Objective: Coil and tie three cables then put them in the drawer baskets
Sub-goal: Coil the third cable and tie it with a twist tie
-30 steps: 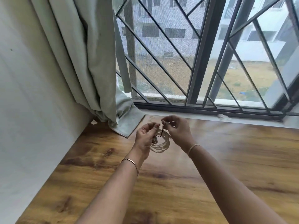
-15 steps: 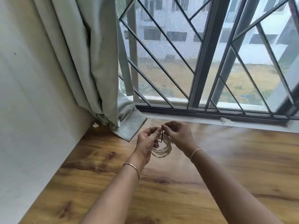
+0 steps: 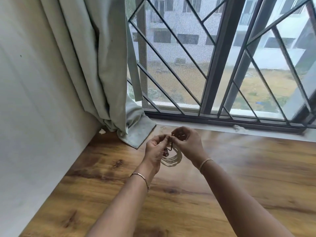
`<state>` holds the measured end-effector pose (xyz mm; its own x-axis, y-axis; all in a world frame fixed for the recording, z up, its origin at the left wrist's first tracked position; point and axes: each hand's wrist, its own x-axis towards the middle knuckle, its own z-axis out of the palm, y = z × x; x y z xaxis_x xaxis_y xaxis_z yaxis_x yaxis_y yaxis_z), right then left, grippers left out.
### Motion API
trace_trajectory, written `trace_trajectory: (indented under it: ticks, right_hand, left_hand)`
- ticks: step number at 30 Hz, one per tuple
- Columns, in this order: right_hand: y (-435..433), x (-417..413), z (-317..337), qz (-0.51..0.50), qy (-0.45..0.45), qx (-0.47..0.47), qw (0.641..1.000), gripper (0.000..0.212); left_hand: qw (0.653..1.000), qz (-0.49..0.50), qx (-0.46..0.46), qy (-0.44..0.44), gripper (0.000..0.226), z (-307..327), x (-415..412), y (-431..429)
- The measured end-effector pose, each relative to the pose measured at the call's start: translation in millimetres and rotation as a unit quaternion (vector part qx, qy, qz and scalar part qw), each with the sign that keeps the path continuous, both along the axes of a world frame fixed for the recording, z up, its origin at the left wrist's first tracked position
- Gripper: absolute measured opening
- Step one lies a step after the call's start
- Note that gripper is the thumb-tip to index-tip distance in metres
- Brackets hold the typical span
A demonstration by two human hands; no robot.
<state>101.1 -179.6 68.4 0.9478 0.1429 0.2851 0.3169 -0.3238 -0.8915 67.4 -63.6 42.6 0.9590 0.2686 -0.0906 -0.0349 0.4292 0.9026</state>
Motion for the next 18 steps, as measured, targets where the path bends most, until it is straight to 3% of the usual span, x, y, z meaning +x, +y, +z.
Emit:
trace_trajectory:
  ticks: [6,18]
  right_hand:
    - [0.5,-4.7,-1.4,-0.014,0.005,0.032,0.999,0.020]
    - [-2.1,-9.7,-1.0,-0.017,-0.012,0.052,0.998,0.012]
  left_hand:
    - [1.000,-0.004,-0.011,0.001,0.005,-1.9,-3.6,1.0]
    - [0.998,-0.026,-0.048,-0.001,0.003,0.7,-3.4,-1.3]
